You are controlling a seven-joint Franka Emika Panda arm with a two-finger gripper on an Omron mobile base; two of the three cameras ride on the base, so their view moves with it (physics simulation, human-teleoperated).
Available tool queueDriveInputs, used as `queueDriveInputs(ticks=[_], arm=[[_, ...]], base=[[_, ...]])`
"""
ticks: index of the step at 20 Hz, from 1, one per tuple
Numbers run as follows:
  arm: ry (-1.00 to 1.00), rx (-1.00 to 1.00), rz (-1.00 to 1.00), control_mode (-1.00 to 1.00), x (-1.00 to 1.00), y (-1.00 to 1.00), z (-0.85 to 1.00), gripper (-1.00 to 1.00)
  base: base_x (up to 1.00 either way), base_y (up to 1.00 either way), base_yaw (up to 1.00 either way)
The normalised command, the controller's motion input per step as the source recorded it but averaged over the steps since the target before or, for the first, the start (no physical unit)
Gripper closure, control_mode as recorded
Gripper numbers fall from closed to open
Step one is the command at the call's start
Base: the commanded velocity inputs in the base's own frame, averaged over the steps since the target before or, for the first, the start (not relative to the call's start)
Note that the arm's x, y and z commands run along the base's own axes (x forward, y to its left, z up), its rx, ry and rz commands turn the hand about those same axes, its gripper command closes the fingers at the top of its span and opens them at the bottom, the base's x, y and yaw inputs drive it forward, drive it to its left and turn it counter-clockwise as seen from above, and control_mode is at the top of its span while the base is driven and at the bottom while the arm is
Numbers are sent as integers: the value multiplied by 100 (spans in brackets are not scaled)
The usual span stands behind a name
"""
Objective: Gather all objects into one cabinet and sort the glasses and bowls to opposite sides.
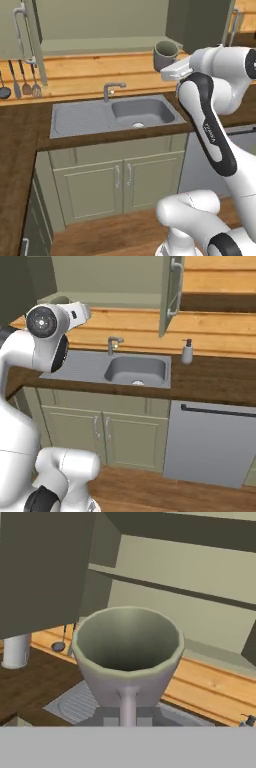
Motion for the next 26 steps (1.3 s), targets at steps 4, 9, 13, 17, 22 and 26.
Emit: queueDriveInputs(ticks=[4,9,13,17,22,26], arm=[[0,0,0,100,0,0,0,100],[0,0,0,100,0,0,0,100],[0,0,0,100,0,0,0,100],[0,0,0,100,0,0,0,100],[0,0,0,100,0,0,0,100],[0,0,0,100,0,0,0,100]], base=[[-78,0,27],[-68,0,33],[-60,0,37],[-54,0,47],[-40,0,61],[-33,0,63]])
